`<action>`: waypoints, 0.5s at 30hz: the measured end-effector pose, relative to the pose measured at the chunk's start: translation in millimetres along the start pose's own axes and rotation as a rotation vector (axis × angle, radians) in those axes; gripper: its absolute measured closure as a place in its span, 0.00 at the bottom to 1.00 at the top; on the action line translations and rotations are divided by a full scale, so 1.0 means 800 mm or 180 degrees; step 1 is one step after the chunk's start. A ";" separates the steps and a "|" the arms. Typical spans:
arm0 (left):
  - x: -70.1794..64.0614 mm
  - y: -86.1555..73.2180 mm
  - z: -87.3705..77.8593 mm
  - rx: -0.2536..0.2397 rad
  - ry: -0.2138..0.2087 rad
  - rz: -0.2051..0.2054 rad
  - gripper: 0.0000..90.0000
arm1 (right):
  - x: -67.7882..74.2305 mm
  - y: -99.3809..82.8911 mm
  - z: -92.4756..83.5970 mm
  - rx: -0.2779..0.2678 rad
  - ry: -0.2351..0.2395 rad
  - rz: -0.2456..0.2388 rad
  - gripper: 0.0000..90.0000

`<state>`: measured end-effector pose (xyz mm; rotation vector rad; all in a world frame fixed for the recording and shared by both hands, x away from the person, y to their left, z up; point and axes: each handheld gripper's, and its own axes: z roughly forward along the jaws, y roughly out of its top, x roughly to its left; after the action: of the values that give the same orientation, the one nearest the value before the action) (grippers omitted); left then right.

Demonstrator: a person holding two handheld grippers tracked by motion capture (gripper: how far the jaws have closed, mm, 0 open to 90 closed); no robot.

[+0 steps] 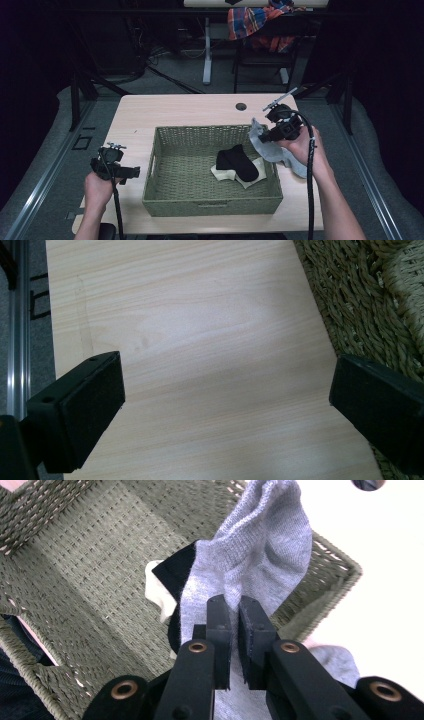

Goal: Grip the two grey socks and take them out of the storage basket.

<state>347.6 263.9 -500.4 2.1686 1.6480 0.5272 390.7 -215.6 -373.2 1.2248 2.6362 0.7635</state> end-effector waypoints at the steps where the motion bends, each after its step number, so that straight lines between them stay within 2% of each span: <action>1: 0.000 0.000 0.000 0.0006 0.0000 -0.0001 0.02 | -0.002 -0.001 -0.003 0.0001 -0.0017 0.0015 0.94; 4: 0.000 0.000 0.000 0.0000 -0.0004 -0.0003 0.02 | -0.009 -0.005 -0.010 -0.0046 -0.0024 0.0072 0.94; 5: 0.000 0.000 0.000 -0.0001 0.0000 0.0008 0.02 | -0.012 -0.006 -0.013 -0.0002 -0.0049 0.0062 0.94; 15: 0.000 0.000 0.000 0.0001 0.0002 0.0001 0.02 | -0.036 -0.020 -0.023 -0.0047 -0.0156 0.0248 0.94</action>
<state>347.6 264.1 -500.2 2.1693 1.6482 0.5278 393.1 -252.4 -367.8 1.3318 2.5530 0.7537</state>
